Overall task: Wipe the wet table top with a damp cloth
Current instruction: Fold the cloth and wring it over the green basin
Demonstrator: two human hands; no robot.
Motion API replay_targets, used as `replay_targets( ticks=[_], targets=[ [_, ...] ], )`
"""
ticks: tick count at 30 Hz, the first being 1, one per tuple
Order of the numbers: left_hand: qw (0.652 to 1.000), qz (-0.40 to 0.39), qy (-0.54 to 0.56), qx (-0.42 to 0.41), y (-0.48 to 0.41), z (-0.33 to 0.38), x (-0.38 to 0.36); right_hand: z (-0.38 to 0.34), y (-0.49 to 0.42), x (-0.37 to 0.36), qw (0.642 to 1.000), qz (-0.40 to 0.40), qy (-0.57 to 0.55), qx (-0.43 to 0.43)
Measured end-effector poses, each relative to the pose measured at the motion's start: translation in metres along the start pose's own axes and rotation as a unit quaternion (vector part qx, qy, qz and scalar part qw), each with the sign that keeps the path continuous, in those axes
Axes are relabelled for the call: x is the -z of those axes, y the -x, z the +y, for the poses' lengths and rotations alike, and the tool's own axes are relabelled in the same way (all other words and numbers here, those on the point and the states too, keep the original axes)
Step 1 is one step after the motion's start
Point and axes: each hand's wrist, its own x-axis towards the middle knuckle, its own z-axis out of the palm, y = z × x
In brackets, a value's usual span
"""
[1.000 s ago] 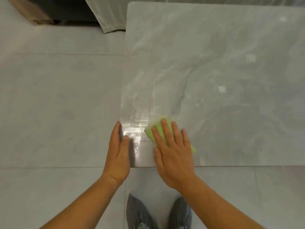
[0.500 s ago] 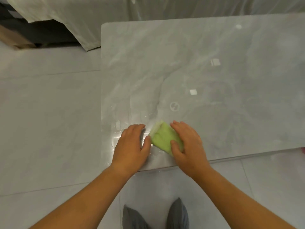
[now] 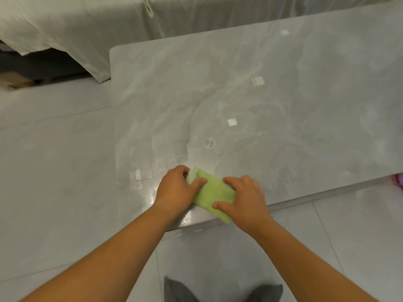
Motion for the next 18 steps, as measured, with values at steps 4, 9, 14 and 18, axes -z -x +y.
replay_targets(
  ticks=[4, 9, 14, 18],
  targets=[
    [0.994, -0.008, 0.103, -0.029, 0.005, 0.013, -0.006, 0.008, 0.008, 0.009, 0.995, -0.018, -0.102, -0.013],
    [0.98, -0.051, 0.187, -0.034, 0.021, 0.061, -0.029, 0.042, 0.027, 0.054, 0.941, 0.012, -0.33, -0.071],
    [0.96, -0.104, 0.261, -0.011, 0.048, 0.148, -0.08, 0.104, 0.062, 0.127, 0.779, 0.067, -0.6, -0.169],
    [0.937, -0.194, 0.289, 0.005, 0.079, 0.233, -0.139, 0.169, 0.098, 0.191, 0.621, 0.129, -0.739, -0.227]
  ],
)
